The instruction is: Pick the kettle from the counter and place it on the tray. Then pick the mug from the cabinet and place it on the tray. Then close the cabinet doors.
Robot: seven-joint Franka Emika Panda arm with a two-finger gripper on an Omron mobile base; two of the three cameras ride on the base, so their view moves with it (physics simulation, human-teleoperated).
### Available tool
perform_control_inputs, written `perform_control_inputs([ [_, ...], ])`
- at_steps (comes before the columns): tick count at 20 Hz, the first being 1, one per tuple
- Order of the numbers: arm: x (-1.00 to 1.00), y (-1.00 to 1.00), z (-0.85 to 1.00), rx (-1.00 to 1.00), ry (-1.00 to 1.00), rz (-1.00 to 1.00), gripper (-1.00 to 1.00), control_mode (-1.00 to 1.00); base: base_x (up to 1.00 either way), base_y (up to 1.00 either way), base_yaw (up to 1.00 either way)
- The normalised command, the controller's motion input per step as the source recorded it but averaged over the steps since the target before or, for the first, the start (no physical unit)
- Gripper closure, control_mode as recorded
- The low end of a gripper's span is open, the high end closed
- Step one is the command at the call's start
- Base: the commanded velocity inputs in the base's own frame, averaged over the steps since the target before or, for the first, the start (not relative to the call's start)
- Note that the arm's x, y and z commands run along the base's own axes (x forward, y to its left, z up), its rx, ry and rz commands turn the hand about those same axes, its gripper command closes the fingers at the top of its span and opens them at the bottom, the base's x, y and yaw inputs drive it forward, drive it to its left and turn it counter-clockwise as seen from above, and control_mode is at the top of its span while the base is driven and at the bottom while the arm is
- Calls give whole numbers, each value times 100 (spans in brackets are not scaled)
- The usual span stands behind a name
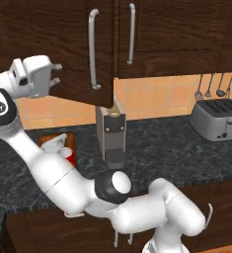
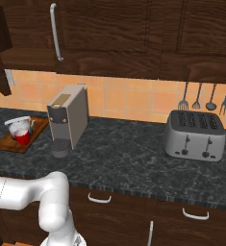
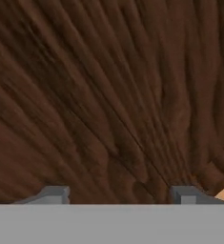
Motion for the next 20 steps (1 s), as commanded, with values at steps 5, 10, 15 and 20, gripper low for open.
perform_control_inputs([
  [5, 59, -54, 17, 15, -6, 24, -100, -100, 0, 0, 0],
  [10, 76, -57, 5, 12, -6, 35, -100, -100, 0, 0, 0],
  [15, 64, -32, -1, 2, 0, 29, -100, -100, 0, 0, 0],
  [20, 78, -23, -14, 4, 0, 25, -100, -100, 0, 0, 0],
])
